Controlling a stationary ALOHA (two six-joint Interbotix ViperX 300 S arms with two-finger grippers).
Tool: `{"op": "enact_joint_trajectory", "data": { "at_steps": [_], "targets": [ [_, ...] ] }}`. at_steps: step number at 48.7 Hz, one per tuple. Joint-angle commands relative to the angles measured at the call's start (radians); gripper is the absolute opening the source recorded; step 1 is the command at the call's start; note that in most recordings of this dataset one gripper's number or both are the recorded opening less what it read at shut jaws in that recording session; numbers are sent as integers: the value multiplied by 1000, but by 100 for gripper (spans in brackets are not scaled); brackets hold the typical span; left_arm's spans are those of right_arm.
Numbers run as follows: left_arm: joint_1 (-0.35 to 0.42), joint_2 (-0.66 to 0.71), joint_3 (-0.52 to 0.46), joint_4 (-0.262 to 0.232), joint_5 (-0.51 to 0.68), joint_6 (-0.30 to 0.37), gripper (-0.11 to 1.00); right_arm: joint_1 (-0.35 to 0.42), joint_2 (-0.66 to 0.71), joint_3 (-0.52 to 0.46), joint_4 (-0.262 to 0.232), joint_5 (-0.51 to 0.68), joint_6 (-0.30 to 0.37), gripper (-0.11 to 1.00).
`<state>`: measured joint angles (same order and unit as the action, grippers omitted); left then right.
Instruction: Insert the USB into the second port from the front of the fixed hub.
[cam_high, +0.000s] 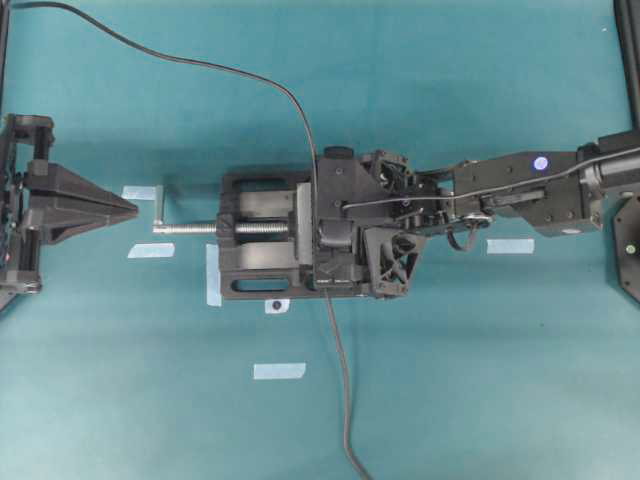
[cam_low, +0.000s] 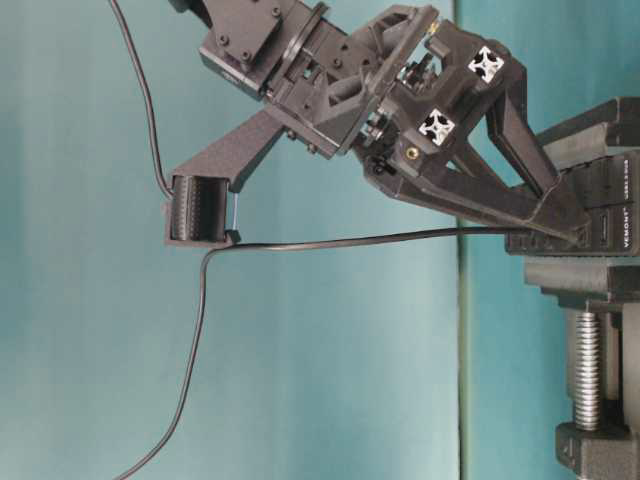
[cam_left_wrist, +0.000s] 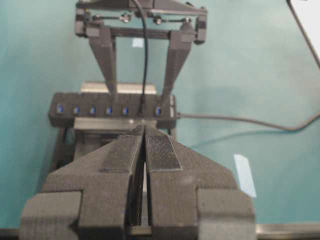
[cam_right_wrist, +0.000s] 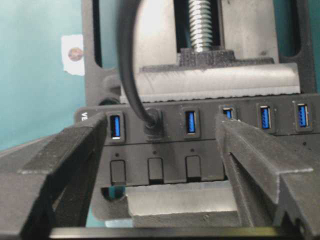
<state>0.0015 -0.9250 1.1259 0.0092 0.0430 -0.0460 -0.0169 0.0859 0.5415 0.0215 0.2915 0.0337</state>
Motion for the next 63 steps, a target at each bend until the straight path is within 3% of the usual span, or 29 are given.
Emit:
{"op": "enact_joint_trajectory", "data": {
  "at_steps": [1, 63],
  "targets": [
    [2, 5, -12, 2, -5, -3, 0, 3, -23, -18, -2, -2, 8, 86],
    [2, 2, -11, 2, 0, -5, 0, 6, -160, 41, -2, 8, 5, 86]
  ]
}}
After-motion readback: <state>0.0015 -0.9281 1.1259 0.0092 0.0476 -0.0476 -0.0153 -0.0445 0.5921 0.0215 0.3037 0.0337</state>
